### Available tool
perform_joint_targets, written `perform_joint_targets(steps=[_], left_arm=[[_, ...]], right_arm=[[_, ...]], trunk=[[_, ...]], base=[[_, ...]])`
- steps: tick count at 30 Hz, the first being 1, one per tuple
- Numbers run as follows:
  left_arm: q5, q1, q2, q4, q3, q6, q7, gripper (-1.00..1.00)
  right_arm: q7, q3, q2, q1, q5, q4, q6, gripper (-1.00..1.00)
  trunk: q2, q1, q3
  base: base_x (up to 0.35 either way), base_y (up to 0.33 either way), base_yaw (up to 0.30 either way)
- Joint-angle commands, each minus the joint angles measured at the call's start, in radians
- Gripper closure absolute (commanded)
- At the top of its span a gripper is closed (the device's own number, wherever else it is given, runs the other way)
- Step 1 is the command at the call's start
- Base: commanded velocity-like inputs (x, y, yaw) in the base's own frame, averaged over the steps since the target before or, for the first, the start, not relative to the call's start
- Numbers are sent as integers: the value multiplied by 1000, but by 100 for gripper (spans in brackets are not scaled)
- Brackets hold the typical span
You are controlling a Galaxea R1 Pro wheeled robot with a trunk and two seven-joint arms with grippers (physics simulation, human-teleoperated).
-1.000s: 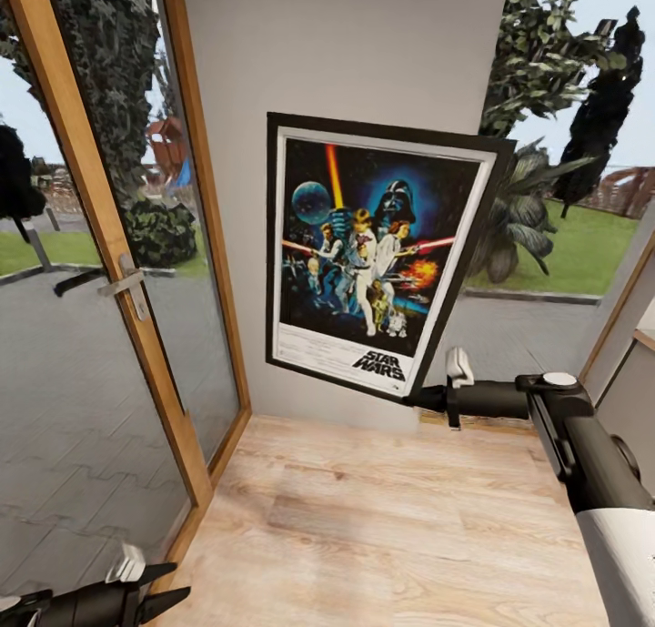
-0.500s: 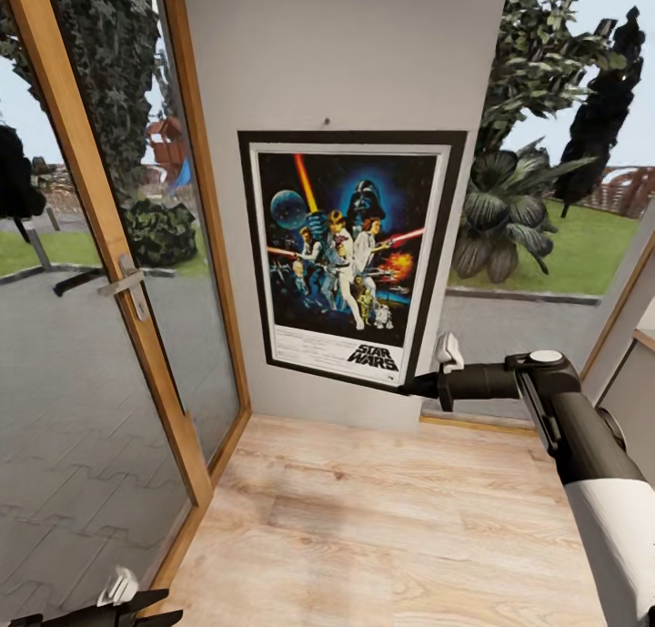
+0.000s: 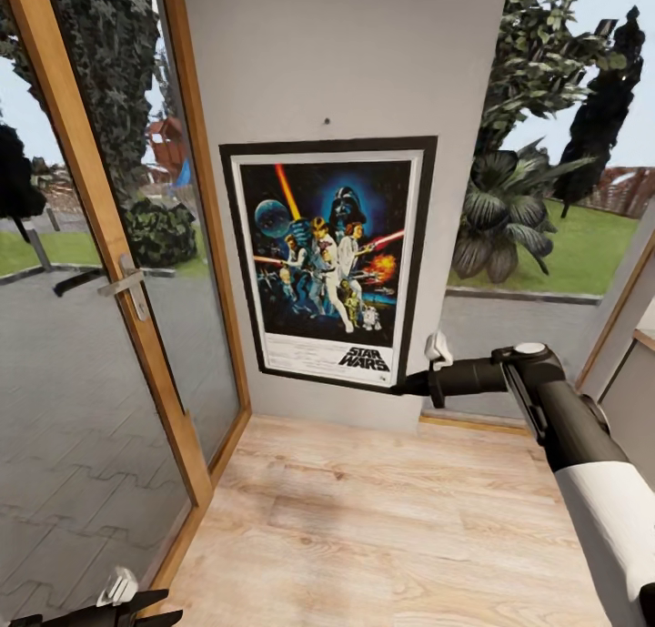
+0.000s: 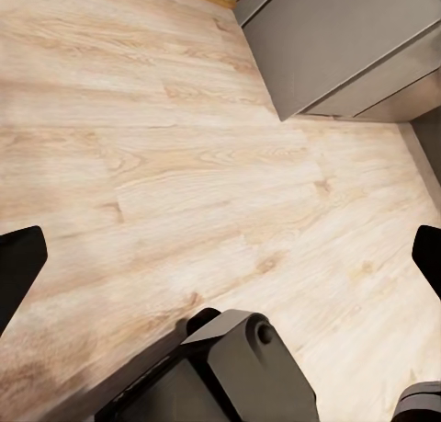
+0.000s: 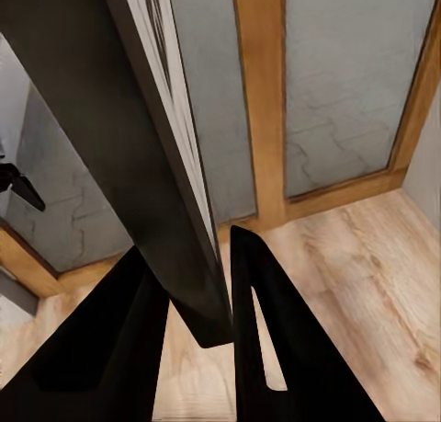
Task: Pick up the poster from the kitchen countertop and hang it on one of the wall nails in the kitchen.
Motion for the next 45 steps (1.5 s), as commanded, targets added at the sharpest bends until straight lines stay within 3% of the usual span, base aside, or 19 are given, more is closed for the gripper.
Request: perform_joint_targets(steps=[1,20,25,45], left_arm=[[-8,-1,-1,-1,4,11,-7,-100],[-9,-1,0,-1,4,10,-7,-100],[-8,-1,1,-1,4,10,-7,-100],[-8,-1,1,-1,4,11,-7,-100]], right_arm=[[5,7,0,-3,4,-1,12,100],[5,21,2,-150,-7,3,162,100],[3,22,35,-189,-3,6,184,100],[4,22,38,-207,-2,7,185,100]], trunk=[[-2,1,-2],[-2,1,-2],[-2,1,-2],[-2,1,-2]], base=[[0,0,0],[0,0,0],[0,0,0],[0,0,0]])
